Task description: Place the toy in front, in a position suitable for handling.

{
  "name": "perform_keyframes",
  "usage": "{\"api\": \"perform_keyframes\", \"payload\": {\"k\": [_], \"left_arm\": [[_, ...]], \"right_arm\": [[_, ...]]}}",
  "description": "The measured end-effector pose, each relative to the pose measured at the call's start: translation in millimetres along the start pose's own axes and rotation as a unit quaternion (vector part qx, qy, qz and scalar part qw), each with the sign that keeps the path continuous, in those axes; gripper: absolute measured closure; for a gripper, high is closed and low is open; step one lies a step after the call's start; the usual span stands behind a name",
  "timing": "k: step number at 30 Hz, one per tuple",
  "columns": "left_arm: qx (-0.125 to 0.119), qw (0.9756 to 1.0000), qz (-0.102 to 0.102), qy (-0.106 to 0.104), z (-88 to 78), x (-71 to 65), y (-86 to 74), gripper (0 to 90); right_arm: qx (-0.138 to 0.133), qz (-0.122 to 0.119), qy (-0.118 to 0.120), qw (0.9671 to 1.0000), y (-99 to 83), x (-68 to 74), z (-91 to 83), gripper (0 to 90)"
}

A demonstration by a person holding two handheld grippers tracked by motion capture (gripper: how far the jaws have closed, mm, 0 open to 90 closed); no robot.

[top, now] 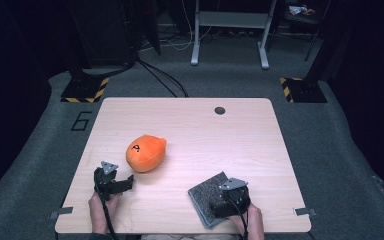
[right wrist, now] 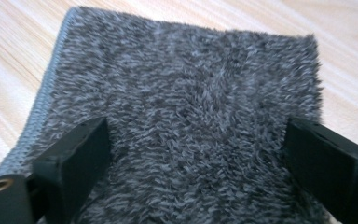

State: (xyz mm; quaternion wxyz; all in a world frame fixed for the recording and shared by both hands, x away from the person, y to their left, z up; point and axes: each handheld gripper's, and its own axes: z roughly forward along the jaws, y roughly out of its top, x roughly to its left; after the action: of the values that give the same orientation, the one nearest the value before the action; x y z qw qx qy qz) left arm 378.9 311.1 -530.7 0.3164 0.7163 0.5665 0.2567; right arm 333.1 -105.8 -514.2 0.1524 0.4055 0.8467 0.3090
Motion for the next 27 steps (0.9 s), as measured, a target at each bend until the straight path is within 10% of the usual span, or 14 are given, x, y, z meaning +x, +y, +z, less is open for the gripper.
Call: {"api": "perform_keyframes", "payload": {"k": [14, 27], "left_arm": [[0.000, 1.0000, 0.000, 0.000, 0.0, -0.1, -0.1, 12.9], [0.000, 1.0000, -0.001, 0.000, 0.0, -0.2, -0.1, 12.9]], "right_arm": [[-0.006, -0.007, 0.006, 0.9999, -2.6, -2.3, -0.3, 25.4], [-0.015, -0.008, 0.023, 0.9996, -5.2, -1.0, -6.5, 62.9]]}}
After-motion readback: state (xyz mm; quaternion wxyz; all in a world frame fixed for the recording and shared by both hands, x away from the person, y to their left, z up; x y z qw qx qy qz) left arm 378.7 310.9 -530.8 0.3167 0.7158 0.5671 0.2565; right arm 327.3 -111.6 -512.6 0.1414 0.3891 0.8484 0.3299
